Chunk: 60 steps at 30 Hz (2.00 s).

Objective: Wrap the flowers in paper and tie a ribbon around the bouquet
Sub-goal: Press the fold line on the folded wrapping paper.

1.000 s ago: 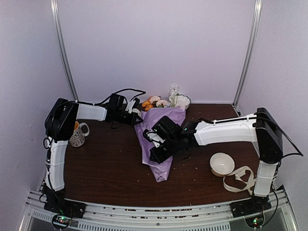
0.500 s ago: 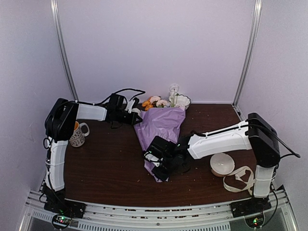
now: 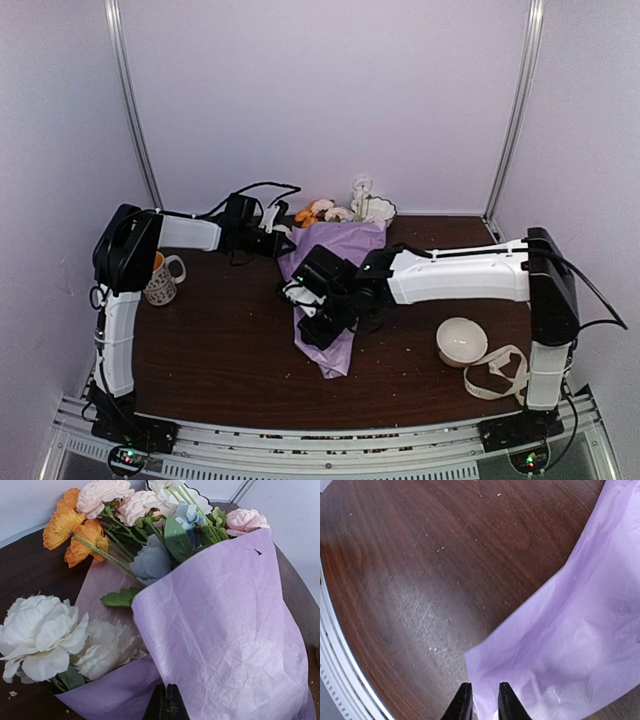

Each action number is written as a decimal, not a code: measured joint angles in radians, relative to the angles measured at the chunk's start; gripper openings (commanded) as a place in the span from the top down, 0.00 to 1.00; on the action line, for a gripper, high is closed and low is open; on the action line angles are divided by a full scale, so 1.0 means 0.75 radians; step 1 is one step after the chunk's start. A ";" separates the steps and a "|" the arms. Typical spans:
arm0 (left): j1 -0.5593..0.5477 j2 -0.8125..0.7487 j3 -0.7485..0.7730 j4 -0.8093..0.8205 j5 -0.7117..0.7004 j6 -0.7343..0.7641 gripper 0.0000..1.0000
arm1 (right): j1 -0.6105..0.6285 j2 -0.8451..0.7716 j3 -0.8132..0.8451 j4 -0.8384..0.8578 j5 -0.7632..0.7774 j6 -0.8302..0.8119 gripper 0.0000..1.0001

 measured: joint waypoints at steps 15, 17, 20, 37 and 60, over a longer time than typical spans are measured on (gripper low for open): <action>0.023 0.004 -0.001 0.031 0.074 -0.006 1.00 | 0.071 0.494 0.514 -0.421 0.082 -0.052 0.74; 0.025 0.006 -0.002 0.032 0.089 -0.008 1.00 | 0.074 0.497 0.519 -0.441 0.082 -0.052 0.75; 0.027 0.006 -0.028 0.067 0.103 -0.023 1.00 | 0.069 0.500 0.527 -0.469 0.081 -0.053 0.76; 0.033 0.007 -0.065 0.130 0.128 -0.061 1.00 | -0.222 -0.424 -0.549 0.268 -0.173 0.548 0.21; 0.046 0.007 -0.130 0.210 0.128 -0.165 1.00 | -0.279 -0.186 -0.828 0.838 -0.551 0.919 0.88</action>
